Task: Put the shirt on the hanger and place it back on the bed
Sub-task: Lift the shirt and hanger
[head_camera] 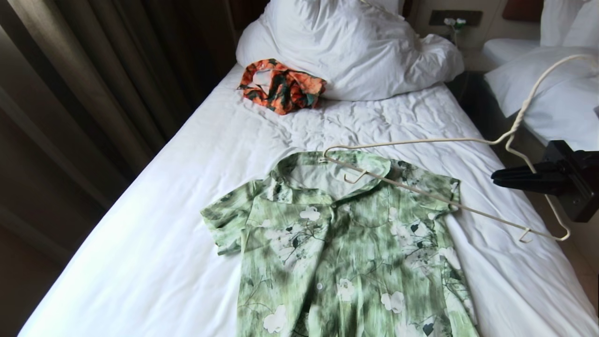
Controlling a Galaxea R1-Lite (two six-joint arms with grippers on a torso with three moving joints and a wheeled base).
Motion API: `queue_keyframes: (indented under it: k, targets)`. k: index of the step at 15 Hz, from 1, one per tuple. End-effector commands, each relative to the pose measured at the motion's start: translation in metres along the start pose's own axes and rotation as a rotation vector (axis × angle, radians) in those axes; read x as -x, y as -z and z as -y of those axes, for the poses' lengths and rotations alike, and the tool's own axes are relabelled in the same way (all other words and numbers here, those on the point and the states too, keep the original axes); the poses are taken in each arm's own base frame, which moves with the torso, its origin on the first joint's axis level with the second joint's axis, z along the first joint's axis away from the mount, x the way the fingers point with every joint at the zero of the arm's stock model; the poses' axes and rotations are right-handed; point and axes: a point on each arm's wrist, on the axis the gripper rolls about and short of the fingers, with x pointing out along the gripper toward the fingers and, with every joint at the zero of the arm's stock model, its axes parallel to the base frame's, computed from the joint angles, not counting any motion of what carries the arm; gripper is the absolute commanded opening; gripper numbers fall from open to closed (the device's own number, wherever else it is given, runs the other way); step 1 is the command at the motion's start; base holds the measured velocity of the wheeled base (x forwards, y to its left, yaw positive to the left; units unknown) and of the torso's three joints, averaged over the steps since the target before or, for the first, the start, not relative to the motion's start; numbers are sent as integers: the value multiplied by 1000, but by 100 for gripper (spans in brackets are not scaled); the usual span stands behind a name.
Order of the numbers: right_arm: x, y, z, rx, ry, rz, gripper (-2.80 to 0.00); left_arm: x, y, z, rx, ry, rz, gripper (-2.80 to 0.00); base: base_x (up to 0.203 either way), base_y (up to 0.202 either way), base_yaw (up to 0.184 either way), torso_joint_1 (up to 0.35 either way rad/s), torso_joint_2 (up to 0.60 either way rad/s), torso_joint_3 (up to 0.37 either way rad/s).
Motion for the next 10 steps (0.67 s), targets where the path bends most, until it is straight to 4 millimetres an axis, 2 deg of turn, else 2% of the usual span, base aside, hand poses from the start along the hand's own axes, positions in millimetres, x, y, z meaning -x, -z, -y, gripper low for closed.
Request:
queue_keyframes:
  k: [1,4,7,9,10]
  targets:
    - [4,-9,-4,30,10,7,-280,0,0,0,4,-5,2,-280,0,0,0,0,0,0]
    - [7,-21,-9,36,18,9,-280,1,-4,0,9,-4,14,-280,0,0,0,0,0,0]
    - [7,-25,-12,16,15,11,-280,7,-34,4,11,142,-9,-280,0,0,0,0,0,0]
    - [7,-26,-9,-5,20,10,-280,-3,-49,6,24,230,-118,-280,0,0,0,0,0,0]
    - [8,-28,-7,-14,25,8,-280,-15,-57,7,37,272,-194,-280,0,0,0,0,0,0]
